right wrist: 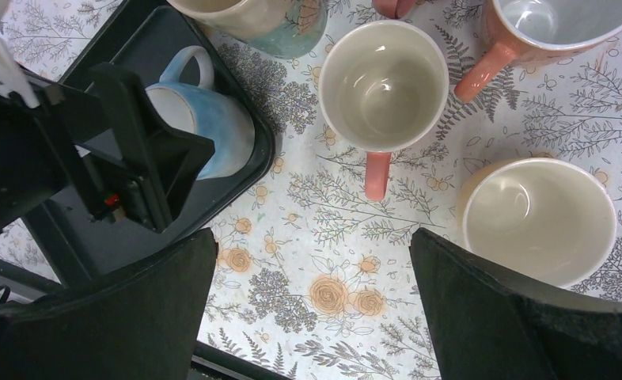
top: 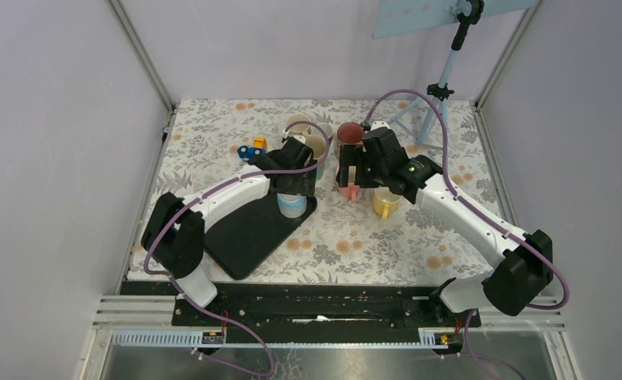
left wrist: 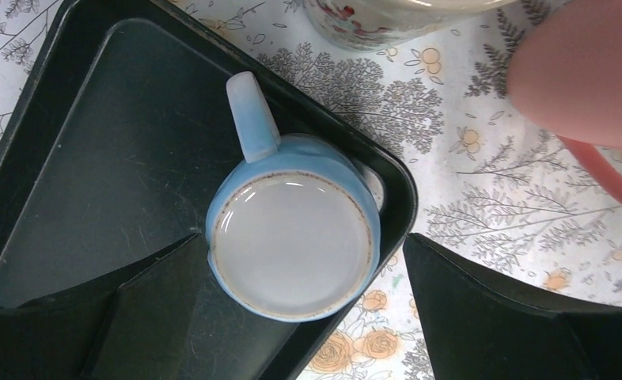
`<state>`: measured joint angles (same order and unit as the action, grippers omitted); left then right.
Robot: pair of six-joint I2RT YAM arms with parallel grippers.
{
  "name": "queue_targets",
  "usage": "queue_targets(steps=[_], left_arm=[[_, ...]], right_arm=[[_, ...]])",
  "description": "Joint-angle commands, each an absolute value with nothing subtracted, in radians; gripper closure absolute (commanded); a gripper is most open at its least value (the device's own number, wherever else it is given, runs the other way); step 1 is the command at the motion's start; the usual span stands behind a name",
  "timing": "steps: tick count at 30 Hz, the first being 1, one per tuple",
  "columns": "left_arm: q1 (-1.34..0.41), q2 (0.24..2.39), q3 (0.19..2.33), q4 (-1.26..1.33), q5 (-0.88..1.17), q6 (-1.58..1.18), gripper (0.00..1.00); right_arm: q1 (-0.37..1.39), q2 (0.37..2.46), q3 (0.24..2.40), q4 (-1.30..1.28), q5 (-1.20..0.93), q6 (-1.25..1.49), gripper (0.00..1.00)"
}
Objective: Turn the mug right side up
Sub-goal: Place the cup at the center of the board, then turn over the cup on the tray.
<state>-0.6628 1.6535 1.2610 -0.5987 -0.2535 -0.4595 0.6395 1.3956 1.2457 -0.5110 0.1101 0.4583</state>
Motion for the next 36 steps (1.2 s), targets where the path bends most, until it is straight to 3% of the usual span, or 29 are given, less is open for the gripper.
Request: queue_targets(steps=[1, 11, 22, 36], left_arm=[[-0.669, 1.671, 1.287, -0.561, -0.330, -0.441, 0.01], [-0.658, 1.579, 1.190, -0.612, -0.399, -0.423, 0.01], [-0.505, 1.462, 1.166, -0.644, -0.304, -0.380, 0.01], [-0.416, 1.791, 1.492, -0.699, -0.304, -0.379, 0.01]], right_arm=[[0.643, 1.354, 1.237, -0.510, 0.094, 0.469, 0.00], [0.643, 1.357, 1.237, -0.506, 0.087, 0.468, 0.00], [0.643, 1.362, 1.233, -0.492, 0.075, 0.473, 0.00], [0.643, 1.313, 1.211, -0.506, 0.083, 0.473, 0.00]])
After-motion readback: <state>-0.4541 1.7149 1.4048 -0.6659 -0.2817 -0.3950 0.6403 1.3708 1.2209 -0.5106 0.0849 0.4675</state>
